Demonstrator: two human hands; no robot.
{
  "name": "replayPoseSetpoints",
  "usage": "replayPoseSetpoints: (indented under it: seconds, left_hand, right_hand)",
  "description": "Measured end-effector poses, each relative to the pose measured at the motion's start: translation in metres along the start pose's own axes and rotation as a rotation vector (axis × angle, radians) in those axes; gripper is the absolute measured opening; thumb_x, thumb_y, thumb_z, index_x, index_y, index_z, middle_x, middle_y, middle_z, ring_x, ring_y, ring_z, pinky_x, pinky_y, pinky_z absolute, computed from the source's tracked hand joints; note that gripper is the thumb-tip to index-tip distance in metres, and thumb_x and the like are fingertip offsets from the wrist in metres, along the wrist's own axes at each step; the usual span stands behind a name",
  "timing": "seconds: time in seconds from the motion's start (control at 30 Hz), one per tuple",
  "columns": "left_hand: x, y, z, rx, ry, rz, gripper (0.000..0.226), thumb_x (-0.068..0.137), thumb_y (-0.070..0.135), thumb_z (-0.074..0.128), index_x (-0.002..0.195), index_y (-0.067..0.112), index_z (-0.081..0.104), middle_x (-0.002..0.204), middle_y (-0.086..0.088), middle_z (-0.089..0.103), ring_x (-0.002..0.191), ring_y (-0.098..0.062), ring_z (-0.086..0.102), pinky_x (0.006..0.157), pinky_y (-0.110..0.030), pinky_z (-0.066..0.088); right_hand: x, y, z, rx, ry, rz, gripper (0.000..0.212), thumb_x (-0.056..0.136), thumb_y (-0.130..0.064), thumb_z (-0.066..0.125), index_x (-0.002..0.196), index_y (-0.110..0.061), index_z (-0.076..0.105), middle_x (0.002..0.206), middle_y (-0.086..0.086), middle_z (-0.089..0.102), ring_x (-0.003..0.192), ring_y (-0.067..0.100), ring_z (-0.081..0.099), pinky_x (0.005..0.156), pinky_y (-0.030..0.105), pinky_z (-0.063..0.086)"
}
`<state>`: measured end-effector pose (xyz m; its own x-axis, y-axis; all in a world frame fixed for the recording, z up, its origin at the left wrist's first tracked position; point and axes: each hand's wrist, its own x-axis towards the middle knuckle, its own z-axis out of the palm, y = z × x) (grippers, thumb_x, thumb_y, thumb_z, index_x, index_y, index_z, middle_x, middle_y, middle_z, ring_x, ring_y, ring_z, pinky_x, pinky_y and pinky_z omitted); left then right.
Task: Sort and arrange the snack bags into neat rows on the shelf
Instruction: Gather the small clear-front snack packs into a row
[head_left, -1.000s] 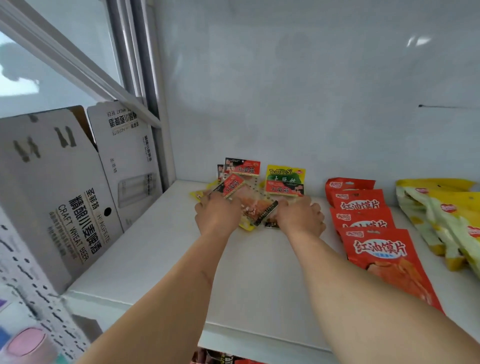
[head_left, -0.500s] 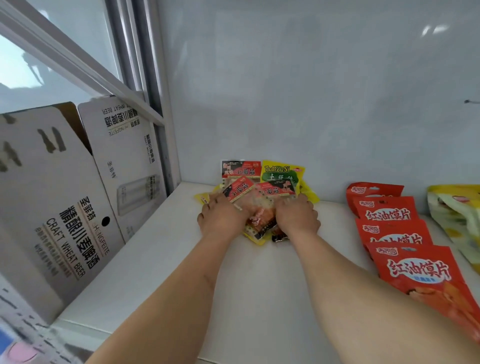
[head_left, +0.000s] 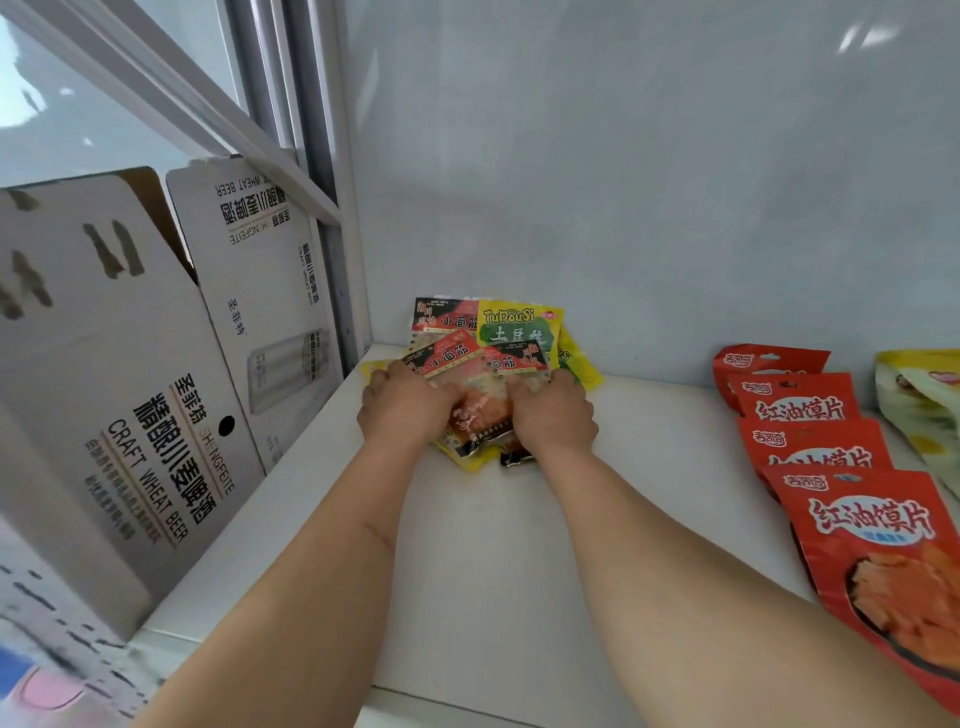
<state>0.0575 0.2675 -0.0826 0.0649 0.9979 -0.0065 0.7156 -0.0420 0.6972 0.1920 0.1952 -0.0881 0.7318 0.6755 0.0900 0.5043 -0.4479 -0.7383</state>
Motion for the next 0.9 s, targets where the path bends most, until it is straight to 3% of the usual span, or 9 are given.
replayPoseSetpoints:
  seconds: [0.23, 0.4, 0.57, 0.67, 0.73, 0.83, 0.9]
  left_hand:
    - [0.005, -0.017, -0.012, 0.048, 0.072, 0.046, 0.087, 0.071, 0.074, 0.064, 0.137, 0.019, 0.050, 0.141, -0.008, 0.054, 0.132, -0.035, 0.045, 0.107, -0.050, 0.040]
    - [0.001, -0.021, -0.017, 0.108, 0.196, 0.190, 0.077, 0.081, 0.058, 0.066, 0.142, 0.016, 0.043, 0.149, -0.007, 0.047, 0.140, -0.035, 0.033, 0.112, -0.048, 0.032]
    - [-0.012, -0.018, -0.020, 0.179, 0.238, 0.251, 0.082, 0.083, 0.050, 0.069, 0.148, 0.012, 0.036, 0.145, -0.014, 0.048, 0.133, -0.036, 0.040, 0.107, -0.045, 0.036]
    - [-0.015, -0.019, -0.021, 0.171, 0.214, 0.205, 0.086, 0.081, 0.057, 0.069, 0.146, 0.012, 0.035, 0.137, -0.016, 0.053, 0.124, -0.036, 0.052, 0.094, -0.045, 0.046]
    - [-0.015, -0.019, -0.021, 0.128, 0.169, 0.162, 0.085, 0.082, 0.060, 0.068, 0.143, 0.011, 0.035, 0.134, -0.013, 0.056, 0.118, -0.035, 0.058, 0.086, -0.043, 0.049]
    - [-0.014, -0.020, -0.021, 0.118, 0.121, 0.120, 0.087, 0.081, 0.070, 0.061, 0.139, 0.010, 0.038, 0.130, -0.011, 0.060, 0.115, -0.034, 0.061, 0.084, -0.042, 0.050]
    - [-0.014, -0.020, -0.022, 0.081, 0.078, 0.093, 0.094, 0.076, 0.078, 0.058, 0.139, 0.010, 0.039, 0.129, -0.010, 0.062, 0.116, -0.033, 0.061, 0.088, -0.042, 0.051]
  right_hand:
    - [-0.011, -0.014, 0.009, 0.074, -0.074, -0.004, 0.050, 0.099, -0.046, 0.043, 0.137, -0.014, 0.049, 0.139, 0.010, 0.053, 0.126, 0.034, 0.050, 0.104, 0.043, 0.038]
    - [-0.018, -0.018, 0.006, 0.160, -0.136, -0.020, 0.044, 0.102, -0.043, 0.040, 0.130, -0.012, 0.053, 0.132, 0.009, 0.060, 0.121, 0.031, 0.054, 0.104, 0.044, 0.041]
    - [-0.025, -0.012, 0.000, 0.064, -0.033, -0.003, 0.047, 0.101, -0.047, 0.040, 0.125, -0.010, 0.056, 0.126, 0.013, 0.059, 0.117, 0.036, 0.054, 0.098, 0.043, 0.044]
    - [-0.023, -0.005, -0.004, -0.061, -0.004, 0.040, 0.050, 0.099, -0.048, 0.041, 0.128, -0.010, 0.056, 0.126, 0.015, 0.058, 0.117, 0.038, 0.053, 0.091, 0.040, 0.044]
    - [-0.021, -0.003, -0.006, -0.046, -0.030, 0.068, 0.044, 0.097, -0.045, 0.046, 0.118, -0.008, 0.060, 0.117, 0.014, 0.062, 0.110, 0.036, 0.057, 0.081, 0.035, 0.045]
    - [-0.022, -0.005, -0.013, 0.008, -0.065, 0.086, 0.019, 0.093, -0.029, 0.056, 0.090, -0.011, 0.061, 0.084, 0.004, 0.060, 0.086, 0.030, 0.058, 0.060, 0.027, 0.036]
    - [-0.021, -0.007, -0.017, 0.032, -0.096, 0.106, 0.012, 0.090, -0.019, 0.061, 0.089, -0.009, 0.066, 0.079, 0.004, 0.062, 0.082, 0.029, 0.061, 0.056, 0.025, 0.039]
